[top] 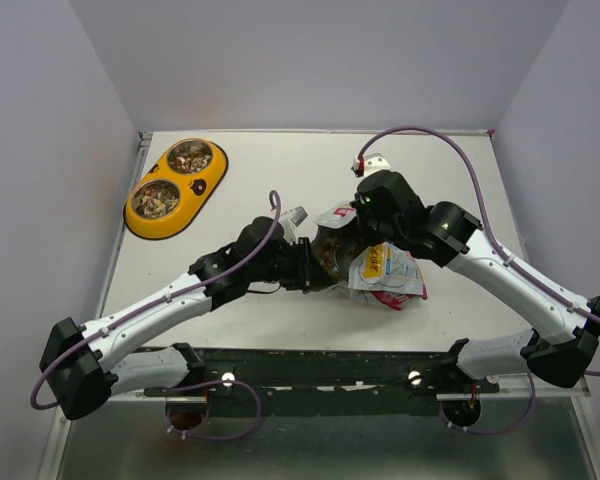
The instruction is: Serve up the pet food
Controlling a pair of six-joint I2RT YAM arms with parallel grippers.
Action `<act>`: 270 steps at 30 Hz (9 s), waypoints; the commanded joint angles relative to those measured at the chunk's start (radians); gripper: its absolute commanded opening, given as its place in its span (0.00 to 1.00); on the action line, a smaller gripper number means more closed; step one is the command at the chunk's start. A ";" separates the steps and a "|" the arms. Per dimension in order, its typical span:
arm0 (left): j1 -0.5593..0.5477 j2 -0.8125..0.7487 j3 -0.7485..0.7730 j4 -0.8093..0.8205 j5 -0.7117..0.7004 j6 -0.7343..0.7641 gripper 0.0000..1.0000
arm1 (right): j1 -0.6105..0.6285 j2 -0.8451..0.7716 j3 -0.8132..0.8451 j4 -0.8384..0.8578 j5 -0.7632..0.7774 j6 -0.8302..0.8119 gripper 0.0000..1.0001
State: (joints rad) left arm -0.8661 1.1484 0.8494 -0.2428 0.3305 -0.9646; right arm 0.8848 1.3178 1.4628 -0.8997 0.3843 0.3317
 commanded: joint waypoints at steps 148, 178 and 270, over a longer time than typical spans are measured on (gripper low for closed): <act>1.546 0.319 0.425 -0.542 0.231 0.437 0.00 | 0.009 -0.221 -0.168 0.185 0.039 -0.065 0.01; 1.329 0.599 0.913 -0.891 -0.178 0.512 0.00 | 0.009 -0.209 -0.140 0.176 0.062 -0.056 0.01; 0.901 -0.484 -0.470 0.214 0.179 0.038 0.00 | 0.008 -0.029 0.202 -0.021 0.061 0.055 0.01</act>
State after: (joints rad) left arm 0.0345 0.6495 0.4595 -0.1894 0.6270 -0.8394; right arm 0.8894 1.3174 1.5536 -1.0351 0.4305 0.3439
